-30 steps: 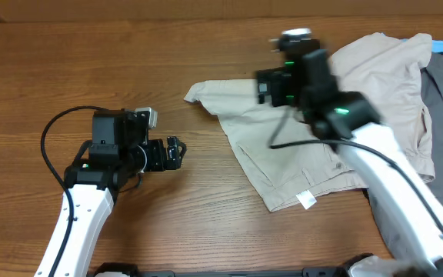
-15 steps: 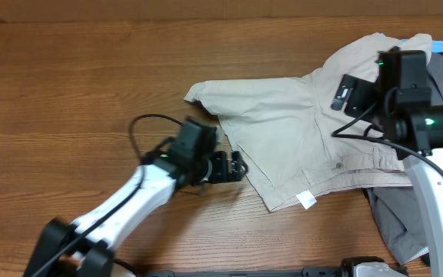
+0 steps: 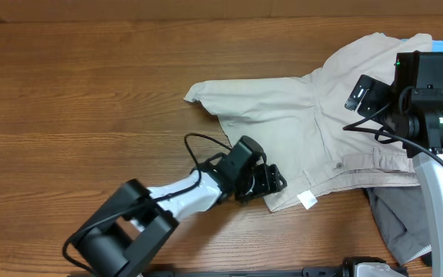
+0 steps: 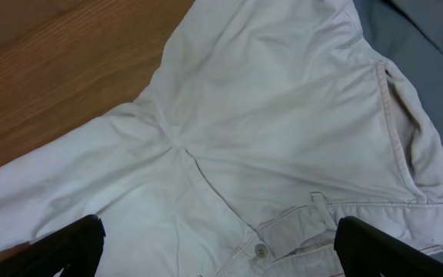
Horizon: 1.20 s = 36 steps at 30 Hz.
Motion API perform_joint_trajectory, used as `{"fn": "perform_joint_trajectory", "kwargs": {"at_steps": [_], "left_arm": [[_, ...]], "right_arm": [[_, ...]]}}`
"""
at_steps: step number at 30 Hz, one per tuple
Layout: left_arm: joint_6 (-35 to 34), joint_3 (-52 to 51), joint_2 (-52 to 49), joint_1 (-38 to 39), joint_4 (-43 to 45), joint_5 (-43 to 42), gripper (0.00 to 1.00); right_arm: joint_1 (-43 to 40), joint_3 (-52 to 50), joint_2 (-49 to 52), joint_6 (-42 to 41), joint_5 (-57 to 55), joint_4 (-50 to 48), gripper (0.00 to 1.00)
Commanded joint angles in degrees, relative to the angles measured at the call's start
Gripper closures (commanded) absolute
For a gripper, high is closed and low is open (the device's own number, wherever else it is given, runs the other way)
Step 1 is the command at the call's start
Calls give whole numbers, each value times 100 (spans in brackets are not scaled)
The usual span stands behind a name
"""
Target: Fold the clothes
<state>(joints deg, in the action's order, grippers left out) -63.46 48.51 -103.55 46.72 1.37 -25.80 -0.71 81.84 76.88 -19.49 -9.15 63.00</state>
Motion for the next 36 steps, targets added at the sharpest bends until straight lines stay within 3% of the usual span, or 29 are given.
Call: {"fn": "perform_joint_trajectory", "kwargs": {"at_steps": [1, 2, 4, 8, 12, 17, 20, 23, 26, 30, 36], "left_arm": [[-258, -13, -221, 160, 2, 72, 55], [-258, -13, -221, 160, 13, 70, 73], [-256, -13, -219, 144, 11, 22, 96], [-63, -13, -144, -87, -358, -238, 96], [933, -13, 448, -1010, -1729, -597, 96], [2876, 76, 1987, -3578, -4002, -199, 96], [3401, 201, 2629, -5460, -4522, -109, 96], [3482, 229, 2883, -7106, -4492, -291, 96], [3768, 227, 2868, -7654, -4688, -516, 96], [4350, 227, 2868, -7595, -5215, -339, 96], [4424, 227, 2868, -7582, -5783, 363, 96]], "right_arm": [[-28, 74, -74, -50, 20, -22, 0], [-28, 74, -74, -50, 17, -22, 0], [-28, 74, -74, -50, 17, -22, 0], [-66, 74, -74, -48, 15, 26, 0], [-251, 72, -74, -4, 15, 111, 0], [-452, 72, -70, -4, 20, 201, 0], [-452, 72, -48, -4, 24, 232, 0], [-452, 66, -24, -2, 232, 251, 0], [-452, 61, 9, 422, 975, 203, 0], [-402, 61, 361, 1718, 2776, -57, 3], [254, 120, 1460, 2216, 3877, -1165, 14]]}}
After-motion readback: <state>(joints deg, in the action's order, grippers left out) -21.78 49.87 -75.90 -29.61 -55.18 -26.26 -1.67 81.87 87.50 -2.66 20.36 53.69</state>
